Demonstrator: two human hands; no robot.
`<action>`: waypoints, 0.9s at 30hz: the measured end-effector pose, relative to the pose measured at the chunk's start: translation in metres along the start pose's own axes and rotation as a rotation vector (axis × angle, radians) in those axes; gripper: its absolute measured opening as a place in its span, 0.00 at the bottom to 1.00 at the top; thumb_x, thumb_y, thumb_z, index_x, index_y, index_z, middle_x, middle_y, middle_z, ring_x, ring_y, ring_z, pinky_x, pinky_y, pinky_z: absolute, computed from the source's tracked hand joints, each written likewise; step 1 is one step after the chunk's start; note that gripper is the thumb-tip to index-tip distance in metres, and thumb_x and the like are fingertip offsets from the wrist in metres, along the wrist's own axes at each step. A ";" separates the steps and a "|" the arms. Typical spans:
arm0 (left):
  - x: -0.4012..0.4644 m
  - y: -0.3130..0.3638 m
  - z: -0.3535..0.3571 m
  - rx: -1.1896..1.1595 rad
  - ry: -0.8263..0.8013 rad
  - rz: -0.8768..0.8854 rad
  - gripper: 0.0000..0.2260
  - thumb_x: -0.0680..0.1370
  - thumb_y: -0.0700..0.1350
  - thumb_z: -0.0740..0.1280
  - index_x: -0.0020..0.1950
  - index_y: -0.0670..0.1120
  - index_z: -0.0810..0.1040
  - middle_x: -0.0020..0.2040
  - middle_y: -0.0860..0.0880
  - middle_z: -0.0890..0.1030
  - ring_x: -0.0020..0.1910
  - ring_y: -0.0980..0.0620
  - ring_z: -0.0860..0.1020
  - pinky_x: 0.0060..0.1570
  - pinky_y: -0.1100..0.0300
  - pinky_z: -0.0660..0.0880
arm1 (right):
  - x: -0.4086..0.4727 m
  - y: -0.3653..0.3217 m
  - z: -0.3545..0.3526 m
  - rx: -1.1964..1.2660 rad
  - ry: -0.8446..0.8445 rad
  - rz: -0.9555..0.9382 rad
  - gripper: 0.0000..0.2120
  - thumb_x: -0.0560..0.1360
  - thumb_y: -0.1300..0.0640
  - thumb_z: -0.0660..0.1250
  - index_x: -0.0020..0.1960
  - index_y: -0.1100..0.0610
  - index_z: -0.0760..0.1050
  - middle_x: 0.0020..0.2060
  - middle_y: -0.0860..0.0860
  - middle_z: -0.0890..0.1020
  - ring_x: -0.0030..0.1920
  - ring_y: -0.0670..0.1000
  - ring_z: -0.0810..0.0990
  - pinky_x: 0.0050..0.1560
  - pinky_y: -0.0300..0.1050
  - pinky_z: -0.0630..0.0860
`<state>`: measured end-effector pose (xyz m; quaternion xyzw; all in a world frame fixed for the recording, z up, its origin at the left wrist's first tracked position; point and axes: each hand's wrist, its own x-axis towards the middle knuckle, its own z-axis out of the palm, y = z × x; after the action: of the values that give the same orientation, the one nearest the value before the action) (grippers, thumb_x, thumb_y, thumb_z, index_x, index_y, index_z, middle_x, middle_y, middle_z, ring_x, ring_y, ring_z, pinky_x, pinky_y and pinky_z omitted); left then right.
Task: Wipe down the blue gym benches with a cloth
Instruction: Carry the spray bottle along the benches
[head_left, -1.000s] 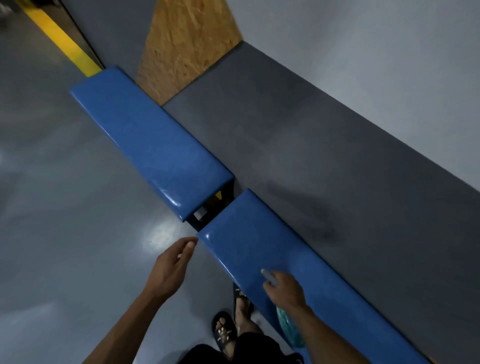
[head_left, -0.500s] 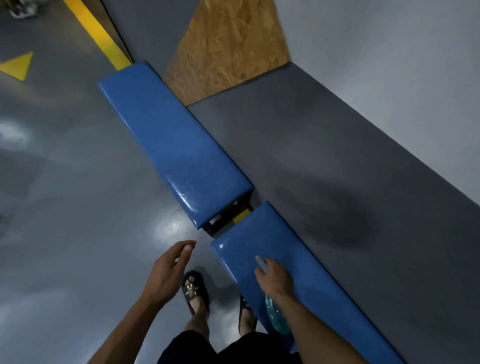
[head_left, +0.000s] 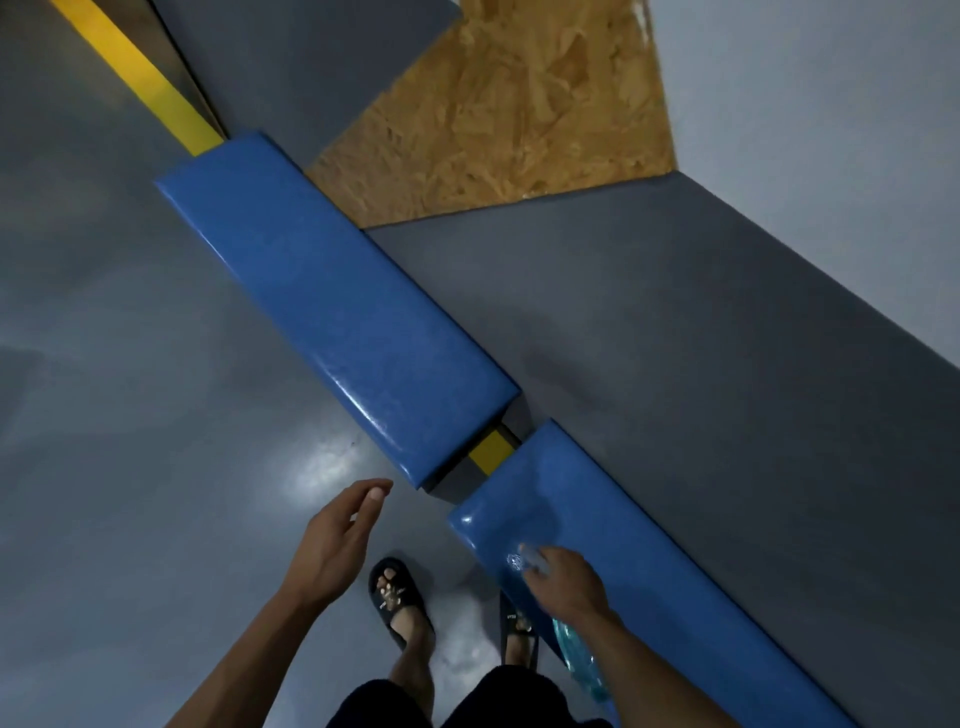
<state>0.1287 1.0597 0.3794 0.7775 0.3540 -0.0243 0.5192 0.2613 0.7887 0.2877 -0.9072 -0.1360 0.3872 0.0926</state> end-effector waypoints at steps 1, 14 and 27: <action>0.004 -0.003 -0.008 -0.001 -0.003 0.005 0.15 0.82 0.55 0.57 0.61 0.54 0.79 0.58 0.58 0.80 0.59 0.60 0.77 0.52 0.69 0.69 | -0.003 -0.010 0.011 -0.026 -0.007 0.016 0.15 0.73 0.46 0.61 0.52 0.54 0.77 0.53 0.52 0.82 0.54 0.56 0.79 0.50 0.45 0.74; 0.029 -0.040 -0.104 -0.048 0.047 0.035 0.13 0.82 0.56 0.57 0.60 0.57 0.79 0.59 0.61 0.80 0.60 0.63 0.76 0.59 0.60 0.72 | 0.024 -0.142 0.007 0.067 0.055 -0.060 0.10 0.72 0.47 0.60 0.39 0.54 0.71 0.44 0.53 0.81 0.47 0.57 0.79 0.44 0.47 0.74; 0.063 -0.039 -0.123 -0.036 0.052 0.013 0.14 0.82 0.58 0.57 0.59 0.58 0.79 0.58 0.62 0.81 0.59 0.63 0.77 0.56 0.62 0.71 | 0.076 -0.150 -0.037 0.368 0.315 0.166 0.17 0.74 0.47 0.60 0.57 0.52 0.79 0.52 0.55 0.82 0.51 0.59 0.79 0.49 0.49 0.76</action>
<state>0.1127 1.2026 0.3797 0.7707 0.3626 0.0059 0.5239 0.3122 0.9525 0.3030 -0.9322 0.0276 0.2658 0.2441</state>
